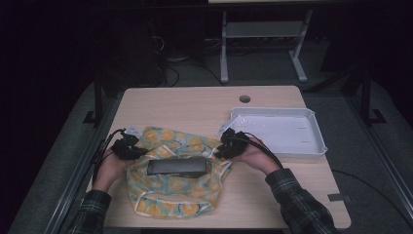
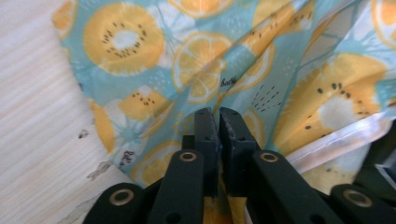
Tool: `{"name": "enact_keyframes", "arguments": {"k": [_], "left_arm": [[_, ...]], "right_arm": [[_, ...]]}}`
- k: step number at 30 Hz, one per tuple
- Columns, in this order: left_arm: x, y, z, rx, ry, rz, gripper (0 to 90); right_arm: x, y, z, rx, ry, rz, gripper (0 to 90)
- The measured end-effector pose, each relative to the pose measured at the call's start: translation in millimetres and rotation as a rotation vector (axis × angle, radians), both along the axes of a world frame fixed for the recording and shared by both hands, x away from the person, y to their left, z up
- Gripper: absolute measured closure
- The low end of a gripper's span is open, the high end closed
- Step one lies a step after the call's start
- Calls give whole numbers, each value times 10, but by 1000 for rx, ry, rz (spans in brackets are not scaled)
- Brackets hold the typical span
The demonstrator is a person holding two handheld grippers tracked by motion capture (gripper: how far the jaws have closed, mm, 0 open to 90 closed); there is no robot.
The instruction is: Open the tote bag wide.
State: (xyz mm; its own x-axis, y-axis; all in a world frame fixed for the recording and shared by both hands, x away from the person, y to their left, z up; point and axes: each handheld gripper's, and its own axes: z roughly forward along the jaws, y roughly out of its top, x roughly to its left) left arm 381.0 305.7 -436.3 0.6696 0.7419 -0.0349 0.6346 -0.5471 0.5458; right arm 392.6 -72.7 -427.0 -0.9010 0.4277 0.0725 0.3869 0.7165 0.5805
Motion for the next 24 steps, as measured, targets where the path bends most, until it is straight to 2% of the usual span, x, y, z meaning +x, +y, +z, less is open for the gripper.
{"name": "enact_keyframes", "arguments": {"k": [5, 7, 10, 13, 16, 17, 20, 24], "left_arm": [[-37, 98, 142, -68, -21, 22, 739], [-54, 151, 220, -96, -19, 30, 671], [-91, 201, 322, -148, -29, 37, 587], [-142, 237, 411, -170, -50, 42, 532], [-222, 273, 484, -180, -64, 41, 508], [-240, 284, 495, -176, -66, 37, 503], [-326, 321, 502, -173, -66, 38, 480], [-416, 375, 481, -168, -60, 42, 461]], "right_arm": [[-14, -42, 204, 52, -28, 31, 538], [-27, -43, 302, 73, -52, 50, 497], [-47, -36, 406, 94, -79, 76, 476], [-98, 6, 516, 121, -92, 109, 461], [-165, 80, 574, 142, -100, 175, 460], [-199, 120, 580, 147, -89, 194, 458], [-261, 254, 552, 133, -101, 275, 447], [-289, 416, 482, 110, -98, 347, 444]]}}
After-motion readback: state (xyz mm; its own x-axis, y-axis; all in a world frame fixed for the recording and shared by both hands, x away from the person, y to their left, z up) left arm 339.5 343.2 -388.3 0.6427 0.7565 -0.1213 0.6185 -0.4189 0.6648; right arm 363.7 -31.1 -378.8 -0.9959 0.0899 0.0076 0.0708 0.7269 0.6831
